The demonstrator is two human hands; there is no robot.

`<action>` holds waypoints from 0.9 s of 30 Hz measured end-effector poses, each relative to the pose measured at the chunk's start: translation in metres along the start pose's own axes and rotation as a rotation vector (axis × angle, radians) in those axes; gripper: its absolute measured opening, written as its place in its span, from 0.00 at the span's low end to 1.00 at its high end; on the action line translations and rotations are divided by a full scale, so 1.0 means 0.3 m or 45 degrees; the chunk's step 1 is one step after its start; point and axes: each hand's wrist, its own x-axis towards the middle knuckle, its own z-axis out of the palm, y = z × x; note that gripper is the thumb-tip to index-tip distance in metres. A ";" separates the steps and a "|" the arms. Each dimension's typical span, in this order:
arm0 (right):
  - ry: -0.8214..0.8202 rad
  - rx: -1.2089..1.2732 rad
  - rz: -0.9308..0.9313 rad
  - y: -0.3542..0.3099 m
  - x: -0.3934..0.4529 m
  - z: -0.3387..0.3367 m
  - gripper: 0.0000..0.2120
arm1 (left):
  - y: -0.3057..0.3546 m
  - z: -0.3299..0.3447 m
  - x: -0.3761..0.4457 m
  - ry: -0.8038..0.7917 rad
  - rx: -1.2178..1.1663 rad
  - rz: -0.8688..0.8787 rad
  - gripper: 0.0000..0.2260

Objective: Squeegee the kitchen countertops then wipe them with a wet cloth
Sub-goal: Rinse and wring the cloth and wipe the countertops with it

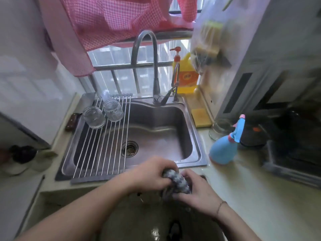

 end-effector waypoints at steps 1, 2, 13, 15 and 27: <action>-0.087 0.233 0.021 -0.030 0.067 0.006 0.14 | -0.030 -0.047 0.035 0.046 -0.098 0.010 0.13; -0.117 0.476 0.064 -0.056 0.137 0.021 0.13 | -0.073 -0.084 0.063 0.155 -0.241 -0.014 0.15; -0.912 1.778 0.506 -0.318 0.507 0.121 0.09 | -0.509 -0.125 0.154 0.683 0.162 0.828 0.19; -1.042 1.686 0.471 -0.337 0.535 0.108 0.10 | -0.499 -0.199 0.185 0.672 0.068 0.978 0.15; -0.420 -0.727 0.383 -0.235 0.891 0.060 0.06 | -0.555 -0.256 0.431 -0.161 0.743 -0.203 0.06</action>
